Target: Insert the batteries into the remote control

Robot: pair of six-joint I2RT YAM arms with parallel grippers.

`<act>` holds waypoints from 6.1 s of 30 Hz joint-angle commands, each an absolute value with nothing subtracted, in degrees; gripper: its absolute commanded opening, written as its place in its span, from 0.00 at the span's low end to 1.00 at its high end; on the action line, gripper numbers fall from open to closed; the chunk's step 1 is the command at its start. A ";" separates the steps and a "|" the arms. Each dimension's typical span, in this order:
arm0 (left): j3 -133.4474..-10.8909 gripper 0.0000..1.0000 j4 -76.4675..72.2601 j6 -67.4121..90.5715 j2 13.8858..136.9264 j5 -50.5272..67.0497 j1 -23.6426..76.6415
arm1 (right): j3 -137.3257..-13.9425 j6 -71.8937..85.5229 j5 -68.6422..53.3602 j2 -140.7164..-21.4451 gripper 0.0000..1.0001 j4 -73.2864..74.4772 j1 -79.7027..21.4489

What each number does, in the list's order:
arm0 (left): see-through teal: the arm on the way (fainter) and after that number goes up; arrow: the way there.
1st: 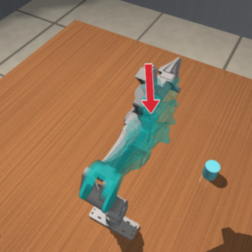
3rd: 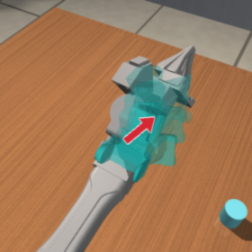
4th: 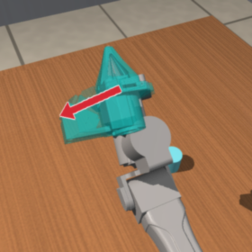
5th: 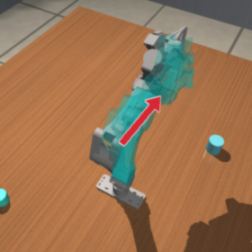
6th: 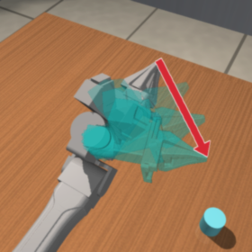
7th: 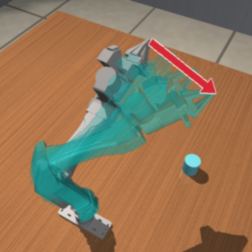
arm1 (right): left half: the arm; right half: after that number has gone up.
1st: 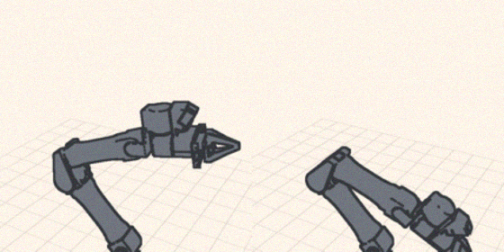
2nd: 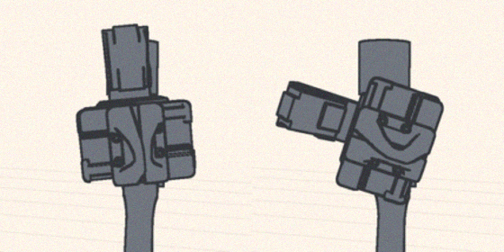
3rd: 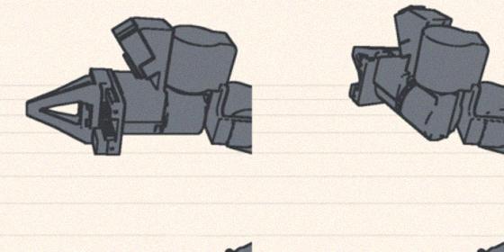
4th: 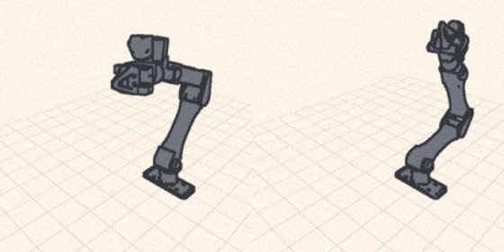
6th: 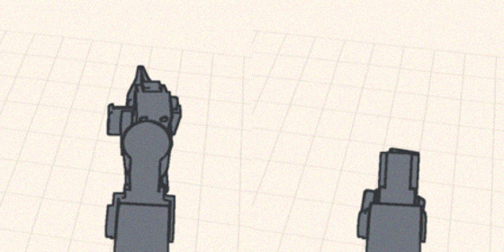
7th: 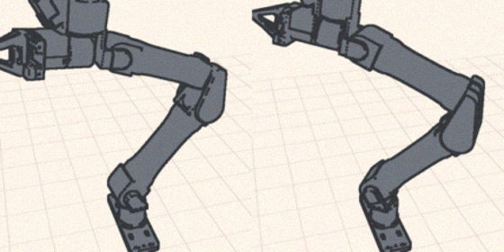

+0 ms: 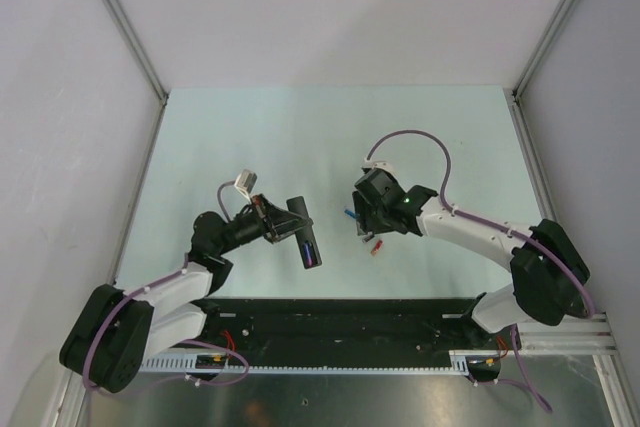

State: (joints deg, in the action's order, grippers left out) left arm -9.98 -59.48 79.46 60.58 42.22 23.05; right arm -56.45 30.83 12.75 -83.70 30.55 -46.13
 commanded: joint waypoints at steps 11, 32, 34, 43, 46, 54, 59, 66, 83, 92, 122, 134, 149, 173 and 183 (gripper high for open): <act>-8.79 0.00 -62.05 77.96 58.62 42.89 22.50 | -56.78 22.07 14.24 -87.44 0.71 30.07 -49.04; -7.73 0.00 -61.87 77.61 58.45 42.28 22.50 | -56.78 11.95 8.18 -93.95 0.69 24.96 -45.62; -7.56 0.00 -61.79 77.61 58.62 42.28 22.50 | -56.78 12.04 7.82 -94.57 0.68 24.35 -45.62; -7.38 0.00 -61.70 77.52 58.62 42.01 22.50 | -56.86 11.78 6.68 -96.68 0.66 24.61 -45.26; -7.38 0.00 -61.79 77.52 58.62 42.28 22.50 | -56.78 11.95 6.77 -97.21 0.65 24.78 -45.26; -7.38 0.00 -61.70 77.61 58.53 42.45 22.50 | -56.69 12.39 6.24 -97.73 0.59 24.87 -45.09; -7.21 0.00 -61.70 77.61 58.36 42.28 22.50 | -56.69 12.39 6.15 -98.00 0.56 24.96 -45.09; -7.29 0.00 -61.70 77.43 58.27 42.28 22.50 | -56.34 13.97 7.29 -97.12 0.41 24.96 -44.39; -7.38 0.00 -61.61 77.70 57.66 42.28 22.50 | -55.72 46.30 10.19 -86.31 0.00 24.35 -38.15; -8.00 0.00 -61.61 78.22 57.04 42.28 22.50 | -55.81 72.22 19.85 -88.59 0.00 28.03 -37.27; -7.65 0.00 -61.52 78.49 56.86 42.19 22.50 | -56.95 80.33 18.02 -95.54 0.36 33.31 -34.89; -7.21 0.00 -61.52 78.40 56.34 42.28 22.50 | -57.30 79.02 17.40 -94.66 0.52 33.04 -34.98; -7.21 0.00 -61.52 78.31 55.90 42.36 22.50 | -62.31 74.90 21.09 -92.03 0.65 36.55 -36.73; -6.24 0.00 -61.08 77.61 54.14 41.84 22.50 | -64.86 2.82 6.77 -93.25 0.46 31.73 -40.34; -6.77 0.00 -60.91 77.26 54.76 42.54 22.50 | -63.29 1.84 5.63 -96.24 0.41 31.21 -37.36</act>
State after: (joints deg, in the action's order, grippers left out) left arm -6.42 -59.37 78.83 54.98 42.22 22.96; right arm -64.42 3.42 6.50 -95.72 32.88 -38.72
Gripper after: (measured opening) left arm 0.135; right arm 0.409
